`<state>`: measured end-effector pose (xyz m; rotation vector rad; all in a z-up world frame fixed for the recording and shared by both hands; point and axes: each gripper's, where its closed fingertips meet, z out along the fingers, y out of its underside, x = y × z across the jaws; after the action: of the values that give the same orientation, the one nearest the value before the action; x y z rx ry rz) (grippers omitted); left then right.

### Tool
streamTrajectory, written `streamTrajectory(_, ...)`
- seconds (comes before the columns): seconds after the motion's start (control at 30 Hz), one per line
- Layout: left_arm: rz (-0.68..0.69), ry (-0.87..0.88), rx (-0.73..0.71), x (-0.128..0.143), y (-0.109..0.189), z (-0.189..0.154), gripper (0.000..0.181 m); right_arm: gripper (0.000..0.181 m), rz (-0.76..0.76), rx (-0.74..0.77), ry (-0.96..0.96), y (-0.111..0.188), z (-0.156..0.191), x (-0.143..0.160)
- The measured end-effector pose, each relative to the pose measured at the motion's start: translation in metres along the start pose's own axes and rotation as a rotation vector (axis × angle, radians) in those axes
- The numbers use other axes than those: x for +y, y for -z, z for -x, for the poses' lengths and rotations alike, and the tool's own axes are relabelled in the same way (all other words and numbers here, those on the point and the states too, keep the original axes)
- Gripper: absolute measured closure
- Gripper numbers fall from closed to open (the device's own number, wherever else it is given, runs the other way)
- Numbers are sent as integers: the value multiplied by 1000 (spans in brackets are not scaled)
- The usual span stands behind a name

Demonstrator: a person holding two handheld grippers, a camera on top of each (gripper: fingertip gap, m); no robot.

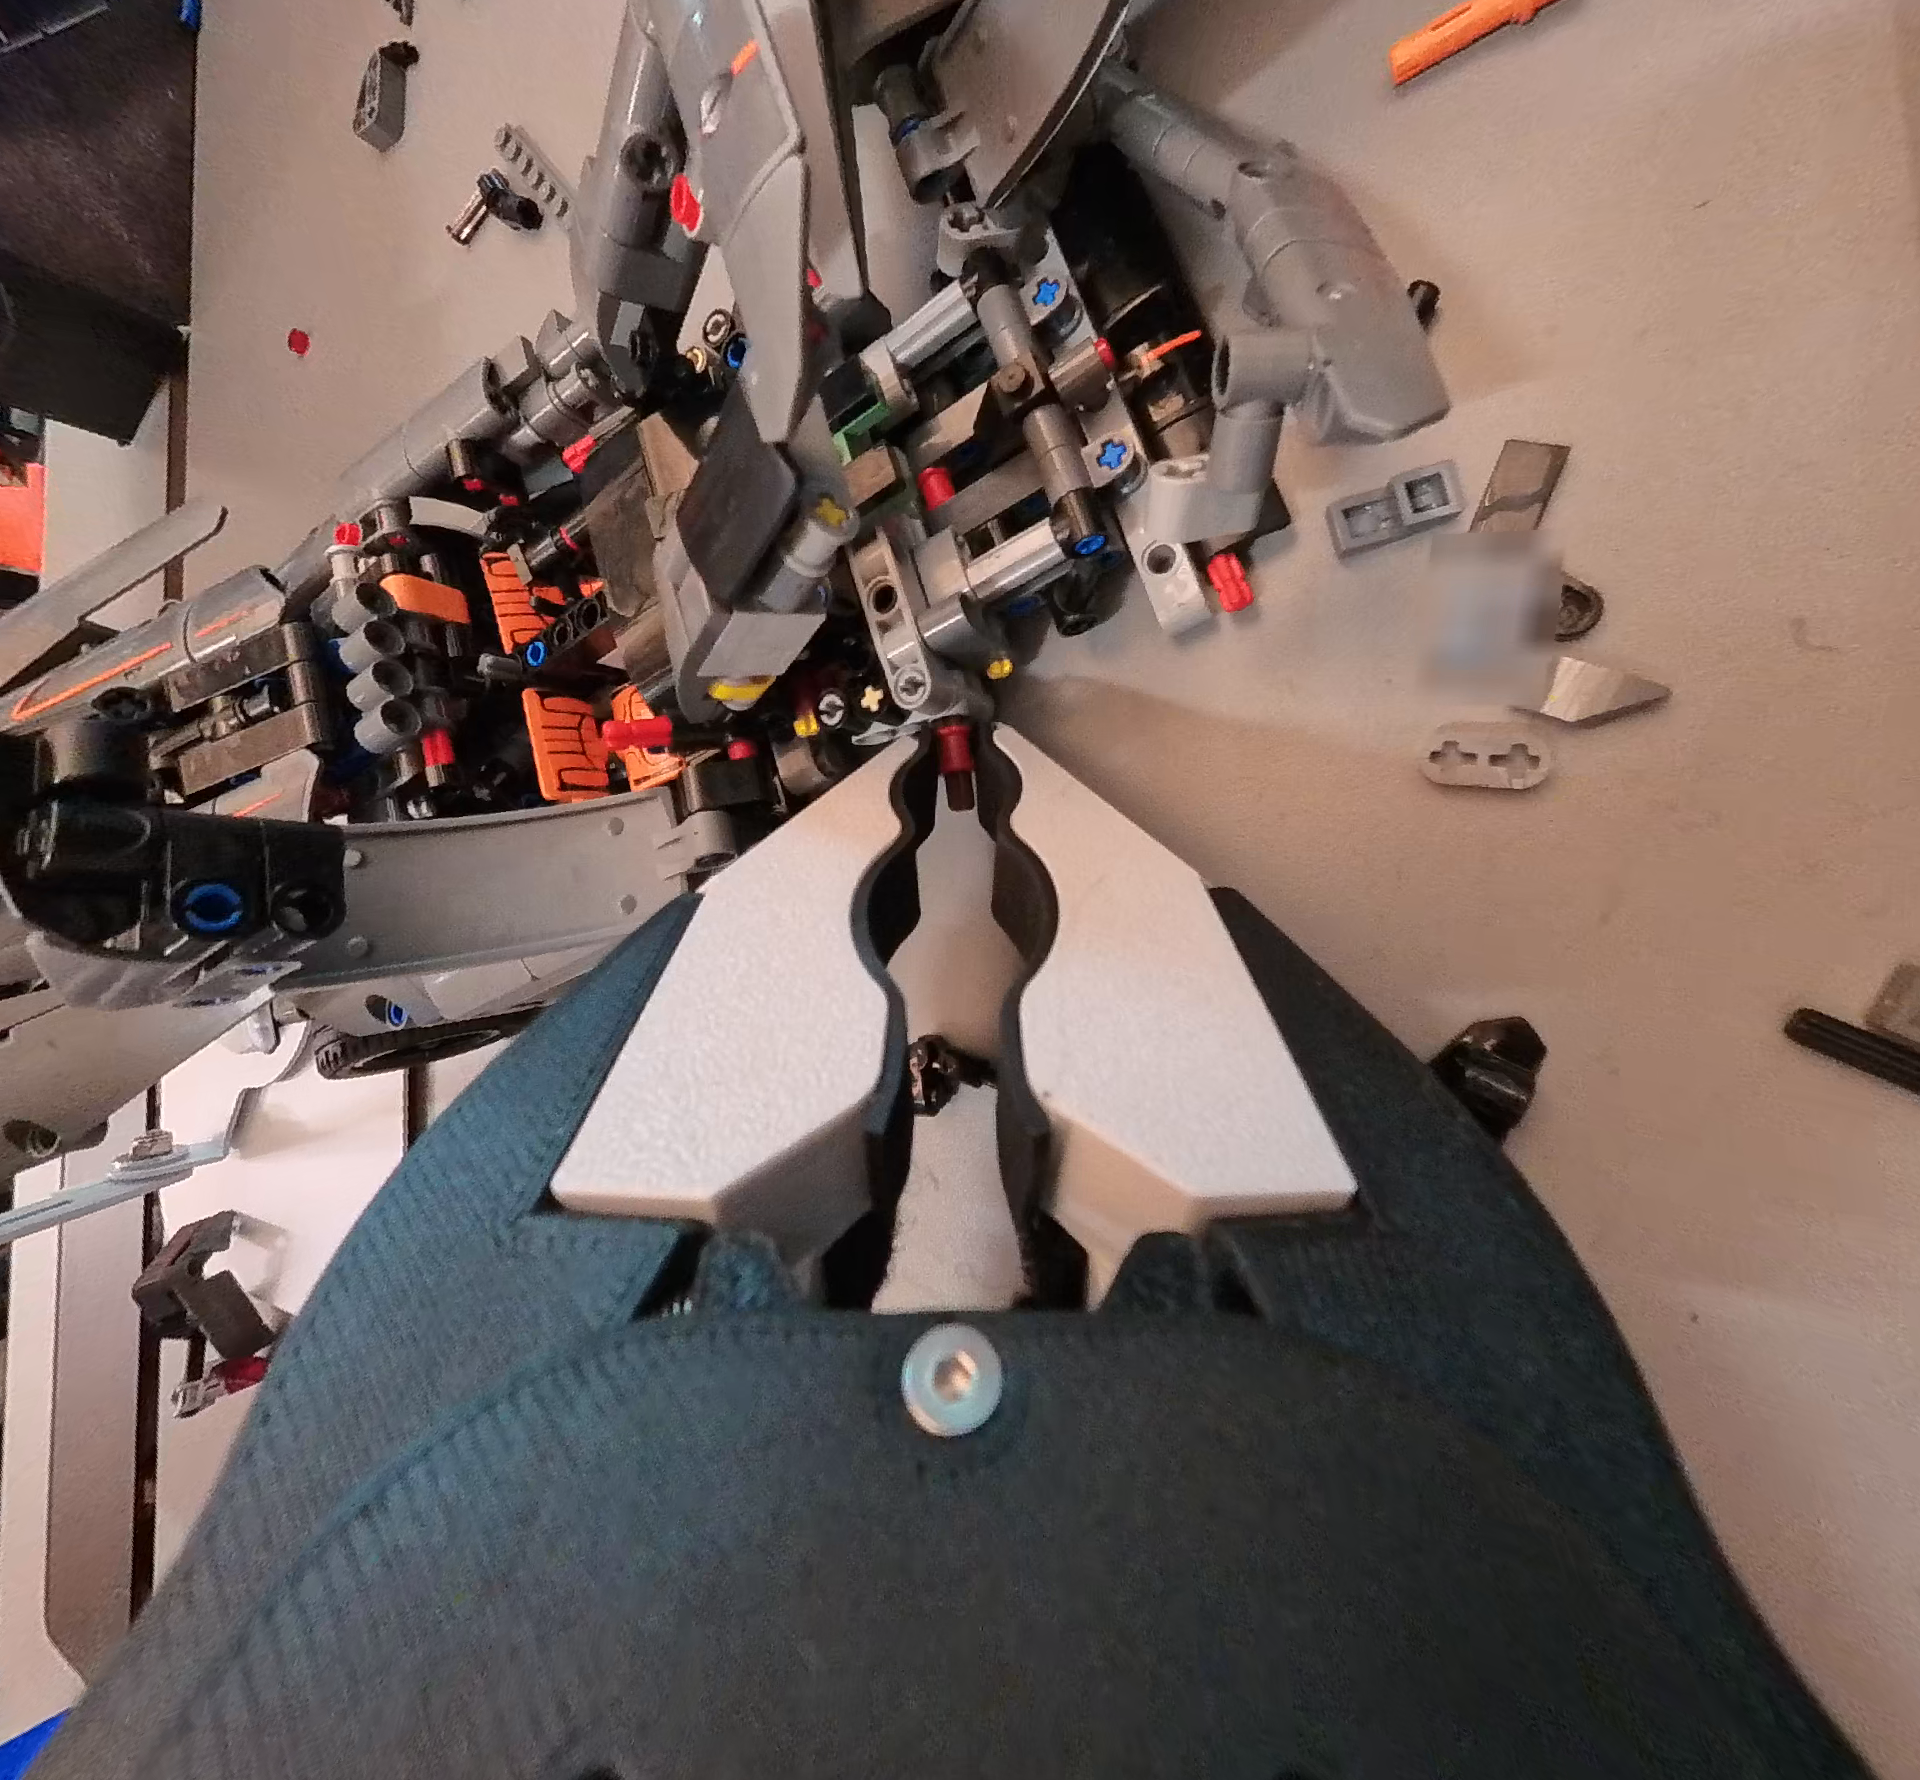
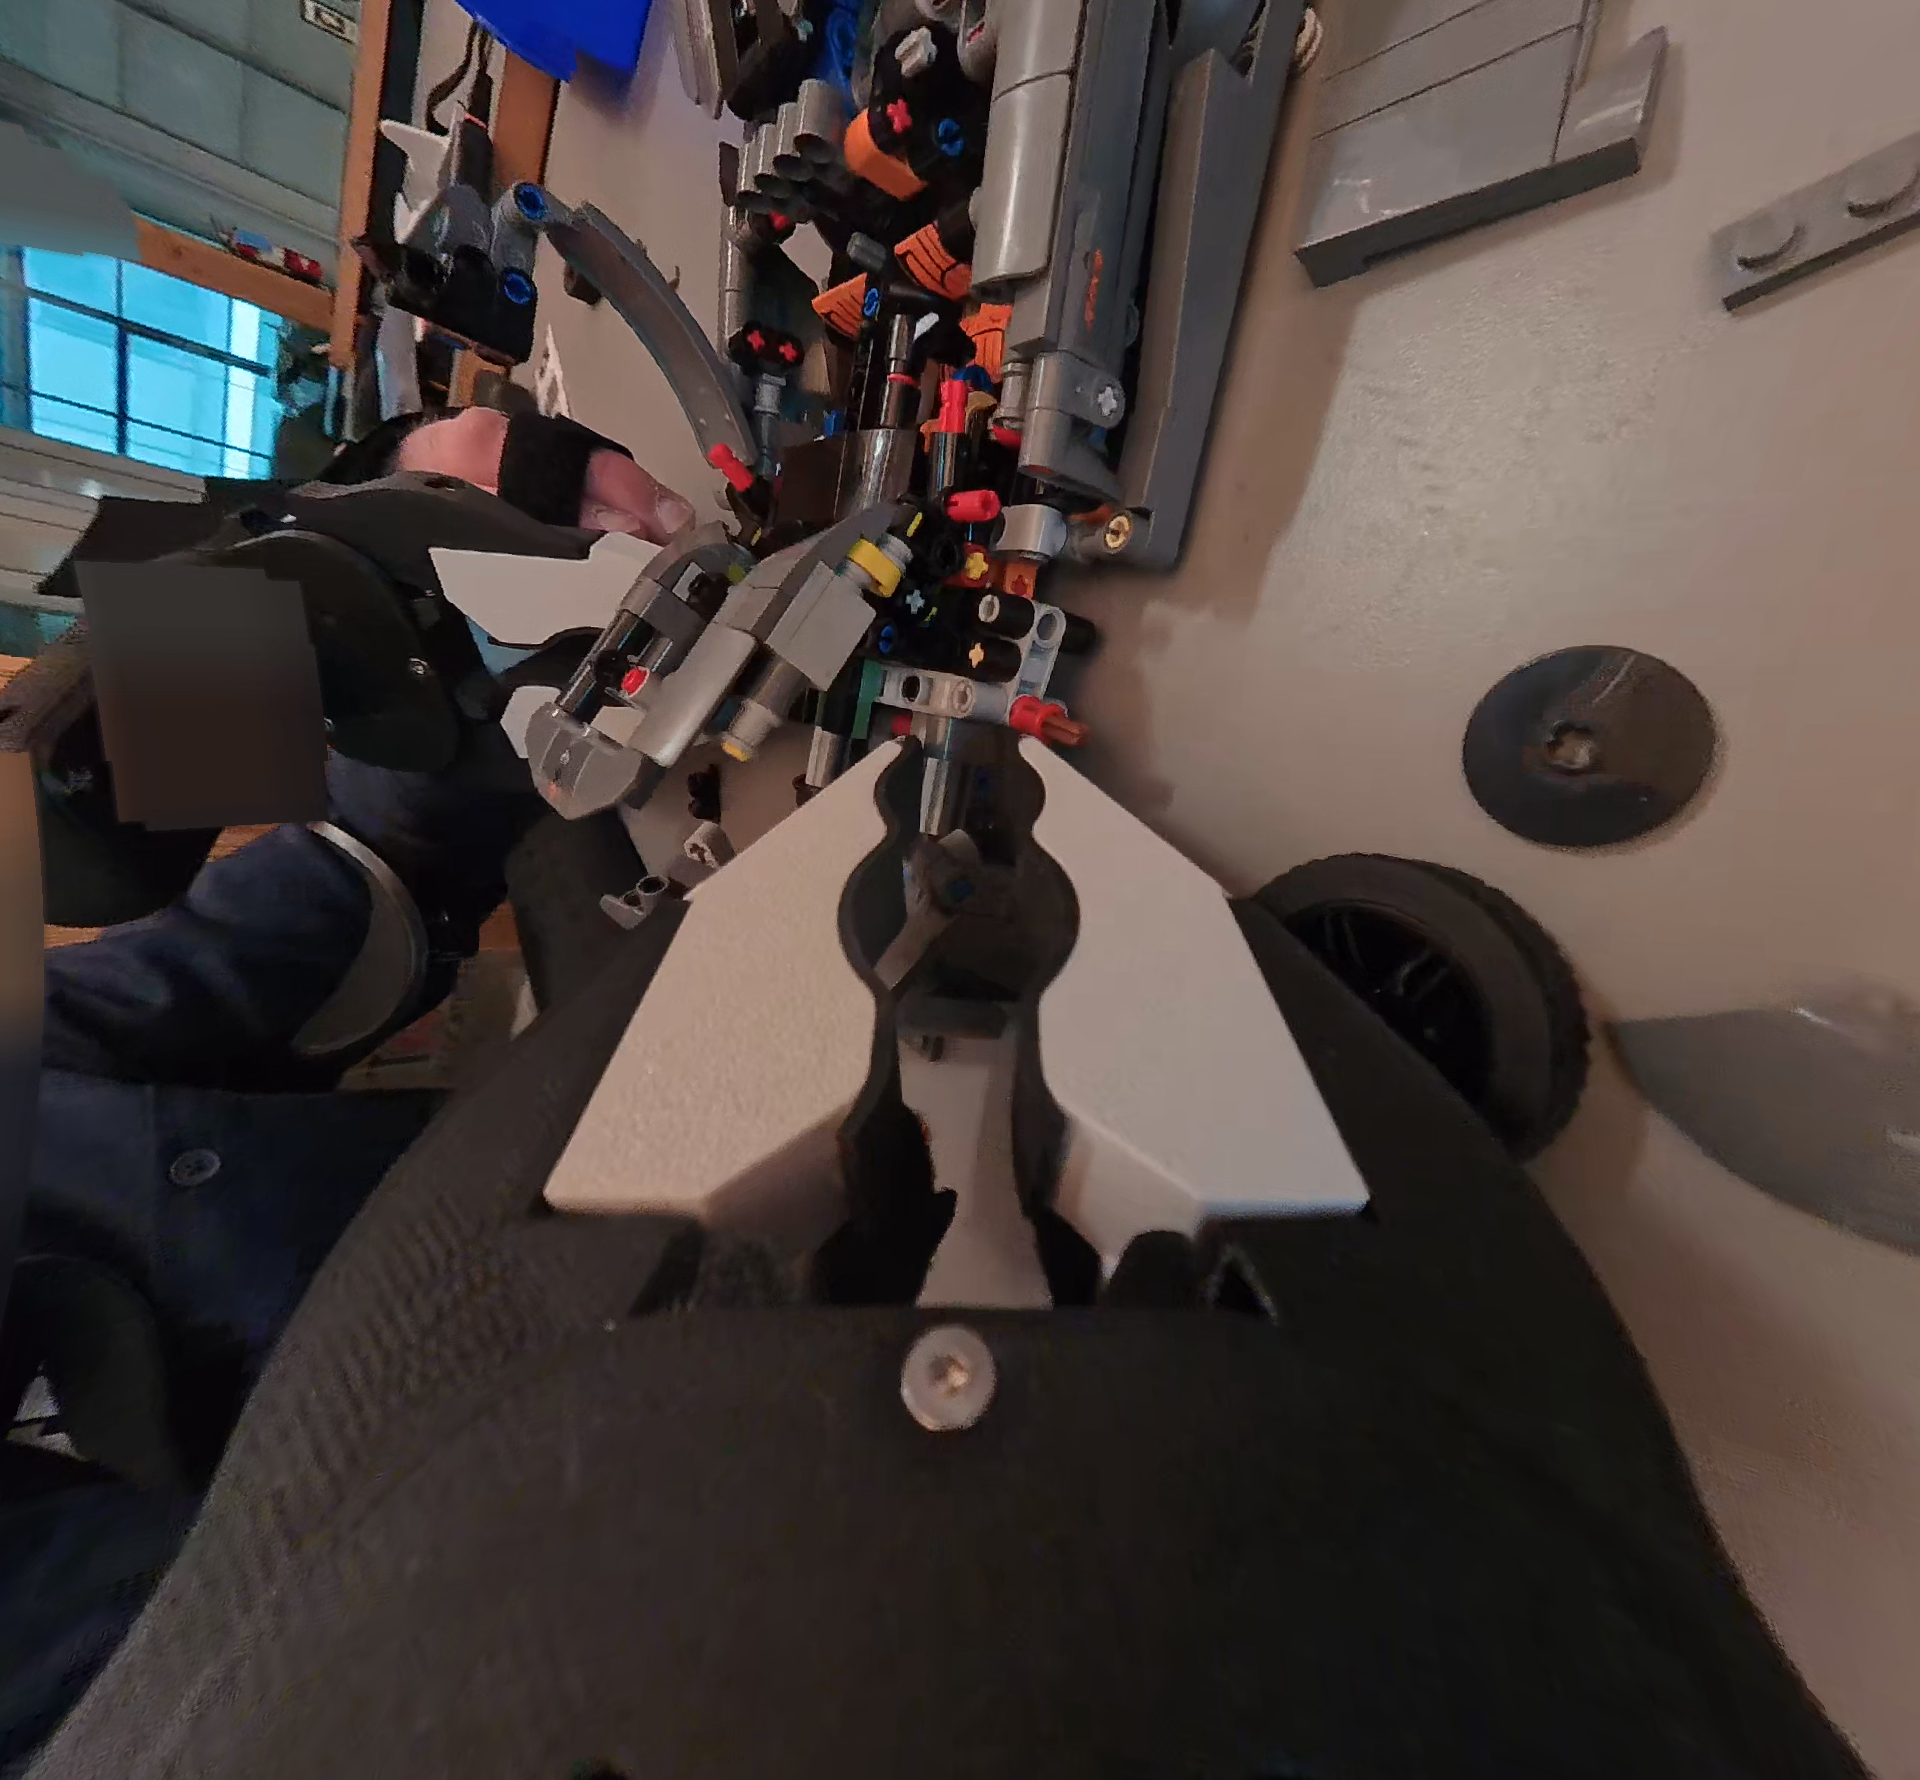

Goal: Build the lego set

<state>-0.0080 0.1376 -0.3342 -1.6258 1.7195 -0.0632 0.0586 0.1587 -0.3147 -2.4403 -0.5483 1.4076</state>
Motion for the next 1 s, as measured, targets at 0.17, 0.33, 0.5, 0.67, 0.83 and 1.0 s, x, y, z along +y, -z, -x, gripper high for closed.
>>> streamTrajectory(0.17,-1,1,1,0,0,0,177,167,41,70,51,-3,-4,4)
streamTrajectory(0.33,-1,2,2,0,0,0,177,166,53,68,60,-4,-3,5)
streamTrajectory(0.5,0,6,8,0,0,0,177,167,74,73,96,-6,-2,6)
streamTrajectory(0.67,3,12,13,1,1,0,177,166,95,64,122,-7,0,7)
streamTrajectory(0.83,0,15,16,1,1,0,177,165,100,58,135,-7,2,7)
streamTrajectory(1.0,2,23,24,1,1,0,177,165,110,72,153,-9,2,8)
